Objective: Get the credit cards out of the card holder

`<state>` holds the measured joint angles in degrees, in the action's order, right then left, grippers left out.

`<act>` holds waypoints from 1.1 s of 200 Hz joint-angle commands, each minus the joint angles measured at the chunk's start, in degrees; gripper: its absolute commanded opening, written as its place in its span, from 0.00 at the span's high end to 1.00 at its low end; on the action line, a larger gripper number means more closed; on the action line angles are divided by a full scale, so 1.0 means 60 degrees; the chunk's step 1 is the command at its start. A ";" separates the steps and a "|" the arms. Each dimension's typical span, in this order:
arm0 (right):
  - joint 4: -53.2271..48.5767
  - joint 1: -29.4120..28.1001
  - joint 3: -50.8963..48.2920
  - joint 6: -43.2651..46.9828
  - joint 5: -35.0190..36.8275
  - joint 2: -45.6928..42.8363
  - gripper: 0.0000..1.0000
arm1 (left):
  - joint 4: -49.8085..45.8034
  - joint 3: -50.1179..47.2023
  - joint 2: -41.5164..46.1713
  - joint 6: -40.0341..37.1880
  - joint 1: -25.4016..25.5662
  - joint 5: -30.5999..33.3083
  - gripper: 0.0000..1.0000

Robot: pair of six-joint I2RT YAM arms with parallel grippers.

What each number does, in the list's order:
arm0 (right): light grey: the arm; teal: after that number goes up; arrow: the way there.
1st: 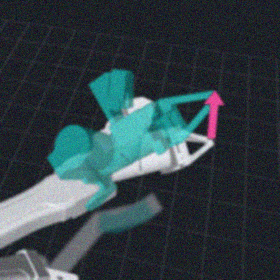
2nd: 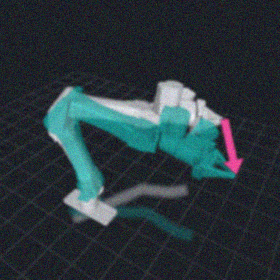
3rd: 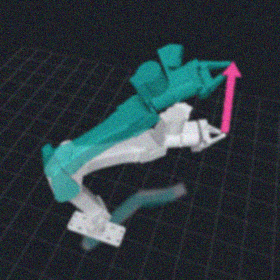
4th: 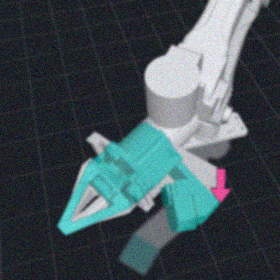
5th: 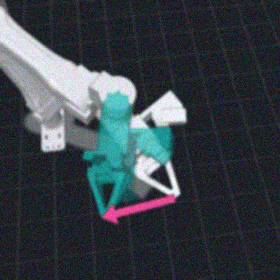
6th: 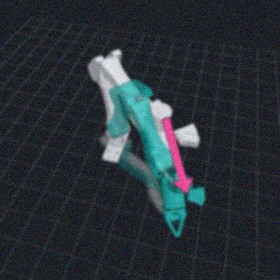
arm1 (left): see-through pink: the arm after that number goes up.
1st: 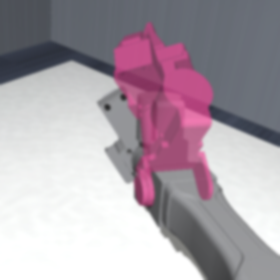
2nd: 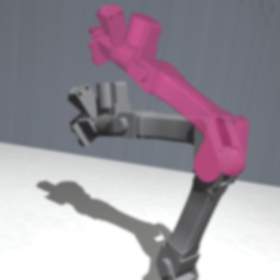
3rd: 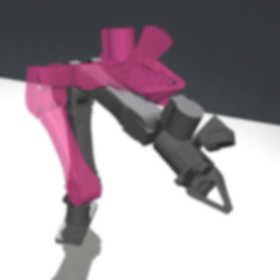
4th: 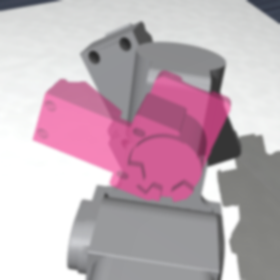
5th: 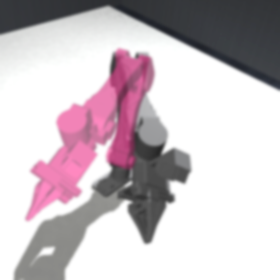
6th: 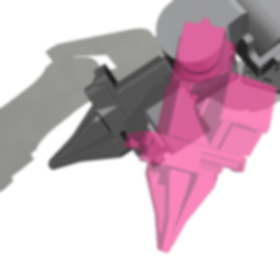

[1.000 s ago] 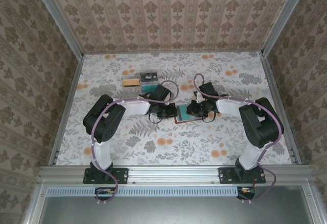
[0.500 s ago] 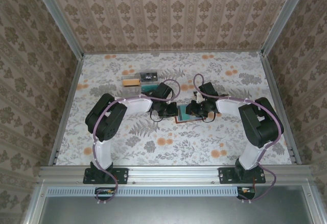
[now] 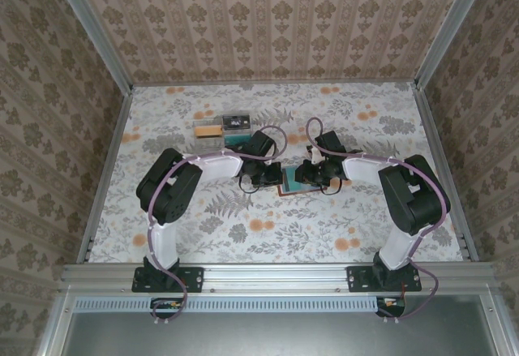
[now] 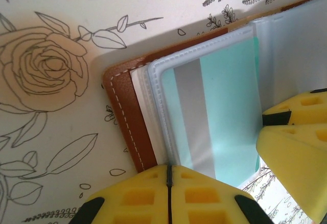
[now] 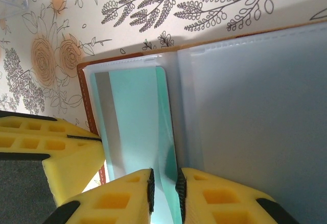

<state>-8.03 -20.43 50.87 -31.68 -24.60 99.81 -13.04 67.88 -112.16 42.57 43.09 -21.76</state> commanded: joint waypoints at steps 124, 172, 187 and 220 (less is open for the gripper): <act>-0.0396 0.0338 0.0039 0.0606 -0.0631 -0.0341 0.78 | -0.1032 -0.0025 -0.0499 -0.0378 -0.0019 0.0309 0.93; -0.0204 0.0434 0.0036 0.0478 -0.0903 -0.0086 0.77 | -0.0973 -0.0044 -0.0525 -0.0335 0.0011 0.0265 0.92; -0.0094 0.0432 -0.0004 0.0432 -0.0946 0.0045 0.77 | -0.0977 -0.0012 -0.0532 -0.0349 0.0010 0.0249 0.92; -0.0041 0.0405 0.0001 0.0431 -0.1182 0.0325 0.77 | -0.0975 0.0005 -0.0551 -0.0361 0.0021 0.0217 0.93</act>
<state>-8.29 -17.89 50.22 -29.54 -29.36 99.72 -13.76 68.45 -112.46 41.71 43.05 -21.87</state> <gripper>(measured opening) 0.230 0.077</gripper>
